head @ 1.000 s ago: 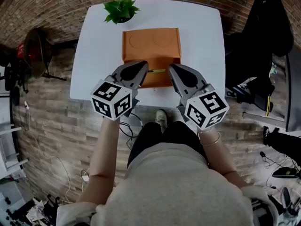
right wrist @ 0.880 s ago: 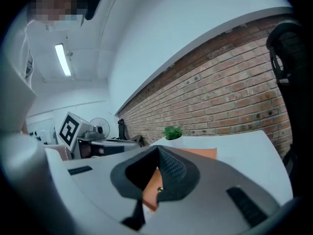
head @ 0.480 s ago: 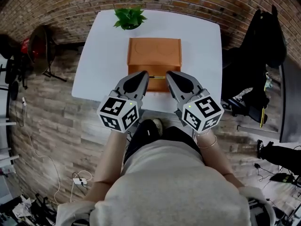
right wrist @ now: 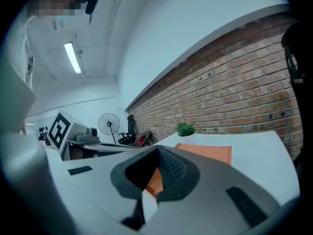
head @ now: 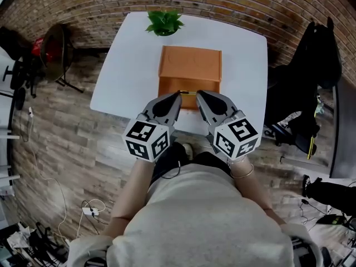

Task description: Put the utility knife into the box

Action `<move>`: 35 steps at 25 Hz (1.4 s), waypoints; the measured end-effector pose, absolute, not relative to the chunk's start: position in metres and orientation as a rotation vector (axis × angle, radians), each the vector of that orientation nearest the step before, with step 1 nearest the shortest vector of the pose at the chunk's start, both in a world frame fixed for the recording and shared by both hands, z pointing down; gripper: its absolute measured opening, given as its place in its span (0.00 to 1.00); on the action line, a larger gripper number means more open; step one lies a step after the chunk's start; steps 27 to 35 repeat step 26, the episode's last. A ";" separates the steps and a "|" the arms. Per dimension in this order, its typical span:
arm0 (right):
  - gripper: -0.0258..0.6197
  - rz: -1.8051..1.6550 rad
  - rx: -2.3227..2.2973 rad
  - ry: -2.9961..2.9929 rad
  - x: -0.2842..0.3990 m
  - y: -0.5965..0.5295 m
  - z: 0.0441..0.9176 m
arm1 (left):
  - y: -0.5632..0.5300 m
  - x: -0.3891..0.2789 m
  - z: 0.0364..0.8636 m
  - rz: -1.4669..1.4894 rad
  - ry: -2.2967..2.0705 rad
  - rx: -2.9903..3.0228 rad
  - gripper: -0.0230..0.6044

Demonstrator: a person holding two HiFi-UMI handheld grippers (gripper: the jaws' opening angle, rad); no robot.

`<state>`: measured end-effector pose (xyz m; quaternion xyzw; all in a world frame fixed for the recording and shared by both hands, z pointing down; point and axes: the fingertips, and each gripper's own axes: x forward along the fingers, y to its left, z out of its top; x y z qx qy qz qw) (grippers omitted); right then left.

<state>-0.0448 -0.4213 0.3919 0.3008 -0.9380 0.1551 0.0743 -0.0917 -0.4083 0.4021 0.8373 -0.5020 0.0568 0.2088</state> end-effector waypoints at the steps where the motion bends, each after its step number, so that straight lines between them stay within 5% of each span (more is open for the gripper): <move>1: 0.04 0.466 0.903 -2.810 -0.045 -0.420 0.393 | -0.407 -0.093 0.403 0.155 -1.405 2.323 0.05; 35: 0.04 0.480 0.904 -2.785 -0.039 -0.387 0.399 | -0.372 -0.097 0.412 0.131 -1.451 2.265 0.05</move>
